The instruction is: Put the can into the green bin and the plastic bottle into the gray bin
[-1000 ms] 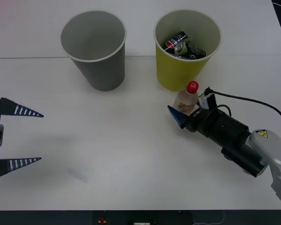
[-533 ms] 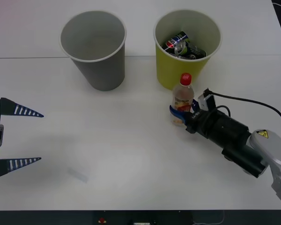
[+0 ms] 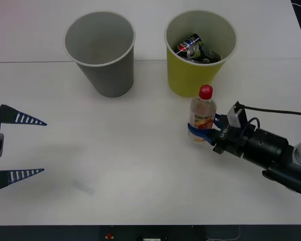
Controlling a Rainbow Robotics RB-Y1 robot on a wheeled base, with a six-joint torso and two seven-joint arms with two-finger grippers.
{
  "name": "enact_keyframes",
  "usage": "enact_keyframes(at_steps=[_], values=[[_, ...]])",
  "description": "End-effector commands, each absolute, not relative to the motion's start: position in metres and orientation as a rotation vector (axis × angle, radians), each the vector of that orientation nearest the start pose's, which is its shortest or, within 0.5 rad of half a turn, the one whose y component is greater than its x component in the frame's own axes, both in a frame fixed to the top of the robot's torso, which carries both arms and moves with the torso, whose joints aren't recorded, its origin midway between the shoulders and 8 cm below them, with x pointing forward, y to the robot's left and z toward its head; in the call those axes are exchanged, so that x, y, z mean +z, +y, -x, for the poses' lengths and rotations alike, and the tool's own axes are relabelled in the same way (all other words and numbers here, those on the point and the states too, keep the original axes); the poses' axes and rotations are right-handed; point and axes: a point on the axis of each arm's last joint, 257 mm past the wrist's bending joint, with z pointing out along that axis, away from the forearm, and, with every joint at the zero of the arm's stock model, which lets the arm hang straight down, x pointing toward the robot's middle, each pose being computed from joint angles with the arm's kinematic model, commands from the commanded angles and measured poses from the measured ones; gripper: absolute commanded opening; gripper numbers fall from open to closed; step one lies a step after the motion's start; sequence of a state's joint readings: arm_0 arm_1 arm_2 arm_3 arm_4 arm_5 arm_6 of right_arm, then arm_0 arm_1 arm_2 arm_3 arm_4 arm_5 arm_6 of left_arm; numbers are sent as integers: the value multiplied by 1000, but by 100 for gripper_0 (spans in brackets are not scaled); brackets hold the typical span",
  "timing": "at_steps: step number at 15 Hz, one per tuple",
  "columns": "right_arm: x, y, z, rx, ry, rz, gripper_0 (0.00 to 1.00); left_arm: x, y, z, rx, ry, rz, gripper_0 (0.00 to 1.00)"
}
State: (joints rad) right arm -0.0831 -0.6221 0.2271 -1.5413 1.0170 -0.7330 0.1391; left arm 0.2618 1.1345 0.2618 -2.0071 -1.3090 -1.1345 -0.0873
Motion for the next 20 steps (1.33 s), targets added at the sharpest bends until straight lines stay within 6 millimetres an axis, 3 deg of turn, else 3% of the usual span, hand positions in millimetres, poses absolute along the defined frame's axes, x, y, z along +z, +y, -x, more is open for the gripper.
enact_keyframes(at_steps=[1,5,7,9,15,20], values=[[-205,-144,-430,677,1417,985,0,-167,286,-341,-118,1444,-1762,100],[-188,-166,-406,652,1400,1186,0,-167,286,-341,-118,1444,-1762,100],[-171,-180,-394,597,1473,1283,0,-167,286,-341,-118,1444,-1762,100],[-161,-180,-386,575,1537,1307,0,-167,286,-341,-118,1444,-1762,100],[-118,-141,-383,554,1713,1194,0,-167,286,-341,-118,1444,-1762,100],[-84,-91,-405,565,1806,1129,0,-167,286,-341,-118,1444,-1762,100]])
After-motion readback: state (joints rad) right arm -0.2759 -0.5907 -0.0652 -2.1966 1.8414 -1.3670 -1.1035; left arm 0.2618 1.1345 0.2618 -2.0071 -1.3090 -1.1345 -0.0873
